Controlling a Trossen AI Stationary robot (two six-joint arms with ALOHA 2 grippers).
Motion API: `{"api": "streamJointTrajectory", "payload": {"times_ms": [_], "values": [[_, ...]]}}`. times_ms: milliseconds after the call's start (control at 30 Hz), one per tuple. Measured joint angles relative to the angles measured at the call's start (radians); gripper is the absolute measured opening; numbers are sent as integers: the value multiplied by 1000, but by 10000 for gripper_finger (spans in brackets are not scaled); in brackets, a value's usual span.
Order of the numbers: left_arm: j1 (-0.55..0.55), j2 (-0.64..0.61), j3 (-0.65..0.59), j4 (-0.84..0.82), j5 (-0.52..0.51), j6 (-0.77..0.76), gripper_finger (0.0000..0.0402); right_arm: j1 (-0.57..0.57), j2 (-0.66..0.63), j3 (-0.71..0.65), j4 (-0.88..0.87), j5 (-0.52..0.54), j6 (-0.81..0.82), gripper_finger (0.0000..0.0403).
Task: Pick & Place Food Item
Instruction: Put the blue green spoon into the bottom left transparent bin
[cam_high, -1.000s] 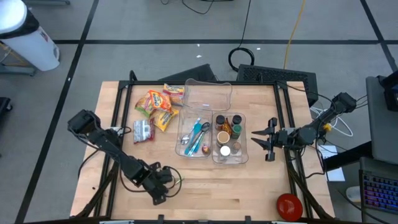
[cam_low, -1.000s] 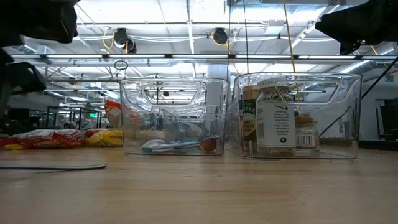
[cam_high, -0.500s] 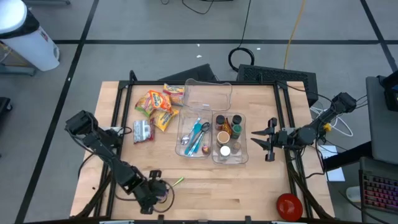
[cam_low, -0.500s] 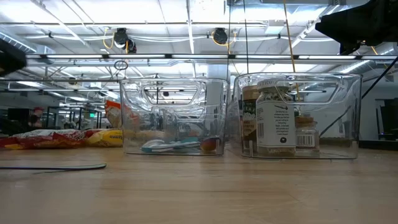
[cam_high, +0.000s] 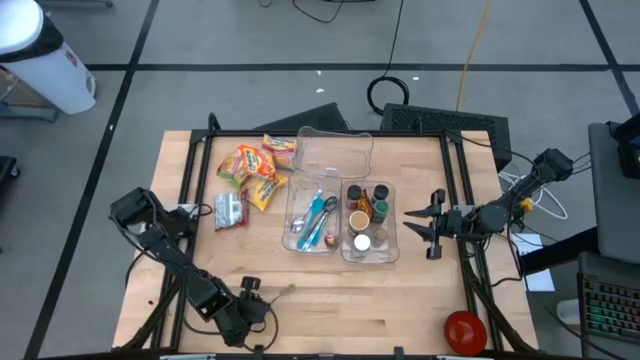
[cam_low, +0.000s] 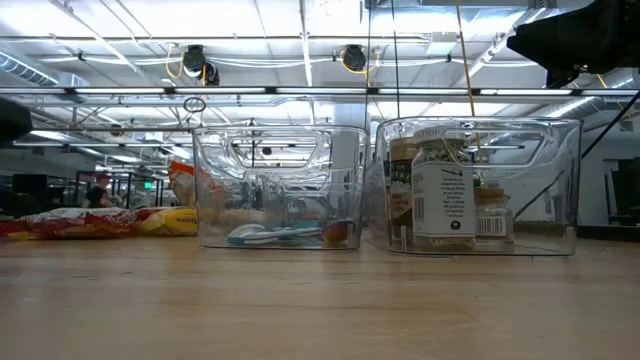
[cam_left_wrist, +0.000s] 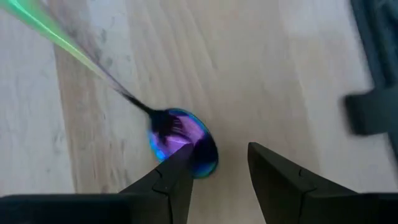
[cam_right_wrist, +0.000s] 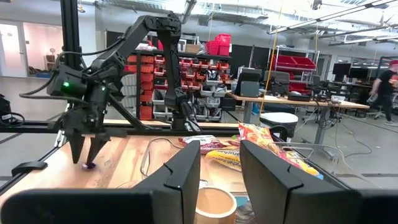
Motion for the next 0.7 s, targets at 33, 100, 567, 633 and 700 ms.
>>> {"api": "streamJointTrajectory", "payload": {"times_ms": [33, 100, 567, 633, 700], "values": [[0, 9, 0, 0, -2, 8, 156, 0, 0, 0, 0, 0, 0, 105], [4, 21, 0, 5, -3, 14, 156, 0, 0, 0, 0, 0, 0, 105], [27, 31, 5, -110, -20, -79, 156, 0, 0, 0, 0, 0, 0, 105], [27, 29, 6, -161, -7, -138, 156, 0, 0, 0, 0, 0, 0, 105], [28, 28, 6, -196, 31, -180, 156, 0, 0, 0, 0, 0, 0, 105]]}}
